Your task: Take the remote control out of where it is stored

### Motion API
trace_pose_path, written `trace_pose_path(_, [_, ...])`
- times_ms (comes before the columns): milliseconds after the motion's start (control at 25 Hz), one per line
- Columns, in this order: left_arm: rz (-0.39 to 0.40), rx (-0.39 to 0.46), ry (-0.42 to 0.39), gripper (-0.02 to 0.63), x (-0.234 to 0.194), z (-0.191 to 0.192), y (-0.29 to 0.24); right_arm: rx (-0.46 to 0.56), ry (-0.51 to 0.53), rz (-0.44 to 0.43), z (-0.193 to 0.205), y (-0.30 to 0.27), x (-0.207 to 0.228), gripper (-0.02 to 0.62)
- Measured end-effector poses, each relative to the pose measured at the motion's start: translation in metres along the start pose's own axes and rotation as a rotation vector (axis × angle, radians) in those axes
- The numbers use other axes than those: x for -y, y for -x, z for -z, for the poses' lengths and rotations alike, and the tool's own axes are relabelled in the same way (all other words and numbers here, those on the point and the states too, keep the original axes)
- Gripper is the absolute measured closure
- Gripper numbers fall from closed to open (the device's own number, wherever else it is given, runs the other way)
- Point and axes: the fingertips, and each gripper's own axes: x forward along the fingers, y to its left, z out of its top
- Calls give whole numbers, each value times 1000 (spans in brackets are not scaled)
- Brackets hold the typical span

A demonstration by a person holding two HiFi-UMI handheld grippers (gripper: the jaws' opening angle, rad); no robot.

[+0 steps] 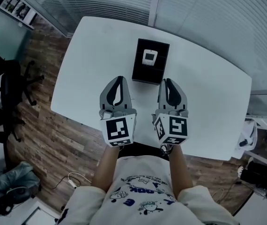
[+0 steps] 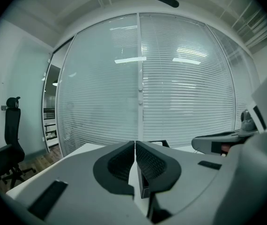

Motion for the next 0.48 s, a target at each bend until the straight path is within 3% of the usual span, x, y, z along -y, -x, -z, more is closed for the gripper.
trace_pose_path(200, [27,-17,15,591,3,7,-14,-18,-24,-23,8,-18,-1,560])
trace_pose_path(480, [67,-44,28,589,4,16,-39,-56,-44,12,22,-30,6,560])
